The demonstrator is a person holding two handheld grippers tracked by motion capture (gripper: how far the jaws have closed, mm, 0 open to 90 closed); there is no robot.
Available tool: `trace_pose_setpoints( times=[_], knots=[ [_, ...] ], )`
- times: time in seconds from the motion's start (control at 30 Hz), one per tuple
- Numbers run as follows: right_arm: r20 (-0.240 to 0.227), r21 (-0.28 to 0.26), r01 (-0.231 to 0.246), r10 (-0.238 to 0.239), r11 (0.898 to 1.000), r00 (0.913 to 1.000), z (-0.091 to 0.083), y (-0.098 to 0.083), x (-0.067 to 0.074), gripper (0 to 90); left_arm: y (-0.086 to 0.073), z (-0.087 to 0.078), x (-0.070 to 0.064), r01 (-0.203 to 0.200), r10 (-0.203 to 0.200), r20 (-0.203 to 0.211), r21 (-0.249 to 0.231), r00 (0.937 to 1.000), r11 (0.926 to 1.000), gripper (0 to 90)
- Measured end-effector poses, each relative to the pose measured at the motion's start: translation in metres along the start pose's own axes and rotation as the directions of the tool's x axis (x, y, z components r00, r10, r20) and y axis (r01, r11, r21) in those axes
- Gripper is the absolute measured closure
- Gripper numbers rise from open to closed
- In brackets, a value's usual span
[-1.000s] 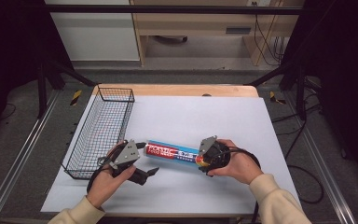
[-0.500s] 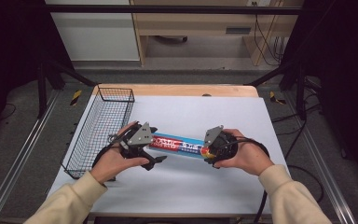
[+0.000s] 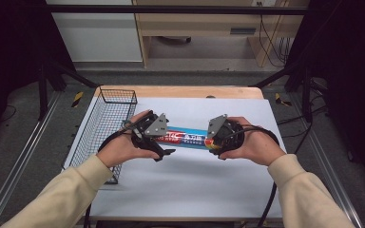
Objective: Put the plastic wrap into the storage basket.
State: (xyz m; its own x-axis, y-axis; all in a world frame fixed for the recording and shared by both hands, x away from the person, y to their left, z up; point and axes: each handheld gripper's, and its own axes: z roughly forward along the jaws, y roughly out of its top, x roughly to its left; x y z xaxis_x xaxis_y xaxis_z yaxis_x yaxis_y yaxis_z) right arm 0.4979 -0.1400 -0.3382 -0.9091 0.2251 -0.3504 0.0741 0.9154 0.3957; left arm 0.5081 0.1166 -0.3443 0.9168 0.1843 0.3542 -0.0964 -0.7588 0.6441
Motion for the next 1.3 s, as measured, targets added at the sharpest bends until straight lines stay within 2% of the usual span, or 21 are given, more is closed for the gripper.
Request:
trace_pose_setpoints(
  times=[0.13, 0.23, 0.33, 0.5, 0.7, 0.83, 0.87, 1.3],
  knots=[
    [-0.001, 0.002, 0.034, -0.034, 0.999, 0.9994, -0.004, 0.009, 0.002, 31.2, 0.005, 0.006, -0.003, -0.060, 0.059, 0.011, 0.076, 0.9982, 0.9953, 8.4],
    [-0.009, 0.004, 0.034, -0.034, 0.999, 0.9994, -0.004, 0.012, 0.004, 31.2, 0.007, 0.007, -0.004, -0.061, 0.061, 0.003, 0.071, 0.9981, 0.9956, 10.1],
    [-0.013, 0.000, 0.033, -0.033, 0.999, 0.9994, -0.003, 0.014, 0.004, 31.2, 0.009, 0.009, -0.005, -0.072, 0.071, 0.014, 0.079, 0.9974, 0.9943, 12.2],
    [-0.026, -0.007, 0.052, -0.052, 0.999, 0.9983, -0.003, 0.020, 0.007, 31.2, 0.009, 0.013, -0.005, -0.093, 0.092, 0.023, 0.100, 0.9955, 0.9906, 18.1],
    [-0.038, -0.009, 0.065, -0.066, 0.998, 0.9971, -0.002, 0.027, 0.009, 31.3, 0.008, 0.012, -0.006, -0.116, 0.113, 0.035, 0.135, 0.9930, 0.9840, 20.9],
    [-0.040, -0.010, 0.076, -0.076, 0.997, 0.9963, -0.001, 0.031, 0.009, 31.3, 0.006, 0.011, -0.006, -0.109, 0.104, 0.044, 0.147, 0.9936, 0.9831, 23.9],
    [-0.041, -0.010, 0.074, -0.074, 0.997, 0.9964, -0.001, 0.032, 0.010, 31.3, 0.007, 0.010, -0.007, -0.120, 0.114, 0.050, 0.162, 0.9922, 0.9794, 24.6],
    [-0.050, -0.020, 0.084, -0.085, 0.996, 0.9951, -0.001, 0.032, 0.012, 31.3, 0.009, 0.011, -0.011, -0.144, 0.136, 0.057, 0.189, 0.9891, 0.9712, 29.0]
  ],
)
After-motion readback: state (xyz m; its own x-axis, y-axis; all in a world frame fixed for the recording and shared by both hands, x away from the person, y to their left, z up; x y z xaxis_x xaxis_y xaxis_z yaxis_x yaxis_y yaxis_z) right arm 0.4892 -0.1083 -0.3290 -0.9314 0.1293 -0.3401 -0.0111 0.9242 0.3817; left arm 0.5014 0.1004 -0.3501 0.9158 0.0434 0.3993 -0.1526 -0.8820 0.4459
